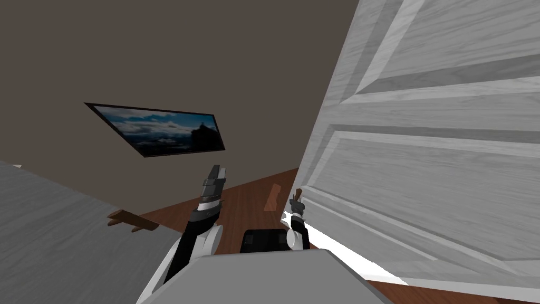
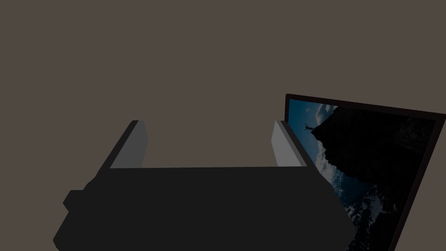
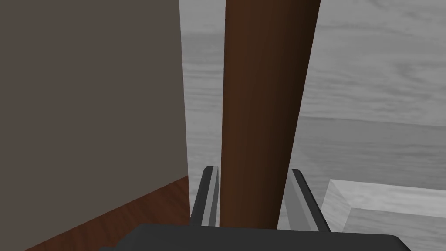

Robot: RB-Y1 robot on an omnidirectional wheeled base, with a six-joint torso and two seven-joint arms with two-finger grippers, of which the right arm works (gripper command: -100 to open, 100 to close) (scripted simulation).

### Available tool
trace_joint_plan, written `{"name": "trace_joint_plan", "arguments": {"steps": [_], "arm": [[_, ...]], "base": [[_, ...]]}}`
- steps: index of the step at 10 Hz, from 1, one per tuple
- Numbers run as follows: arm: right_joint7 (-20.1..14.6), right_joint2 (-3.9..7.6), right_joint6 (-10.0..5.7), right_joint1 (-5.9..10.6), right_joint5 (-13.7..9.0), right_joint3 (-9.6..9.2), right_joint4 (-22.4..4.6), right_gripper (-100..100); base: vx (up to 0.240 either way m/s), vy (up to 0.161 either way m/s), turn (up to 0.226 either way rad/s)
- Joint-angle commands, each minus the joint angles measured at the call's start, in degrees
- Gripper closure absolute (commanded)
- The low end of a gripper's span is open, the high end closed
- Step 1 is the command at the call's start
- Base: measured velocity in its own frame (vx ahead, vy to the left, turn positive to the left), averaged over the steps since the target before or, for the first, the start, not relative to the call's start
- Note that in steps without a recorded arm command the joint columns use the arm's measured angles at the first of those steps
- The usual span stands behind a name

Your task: Push the door open

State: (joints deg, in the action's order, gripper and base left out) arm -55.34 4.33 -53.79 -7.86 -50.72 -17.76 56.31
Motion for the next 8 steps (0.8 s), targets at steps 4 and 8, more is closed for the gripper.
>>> {"name": "trace_joint_plan", "arguments": {"steps": [4,8], "arm": [[0.4,0.44,-1.02,0.23,-1.5,3.32,-0.5,100],[1.0,-0.43,-1.51,0.55,-2.6,5.73,-0.9,100]], "base": [[0.147,0.007,-0.043],[0.187,0.016,-0.064]]}}
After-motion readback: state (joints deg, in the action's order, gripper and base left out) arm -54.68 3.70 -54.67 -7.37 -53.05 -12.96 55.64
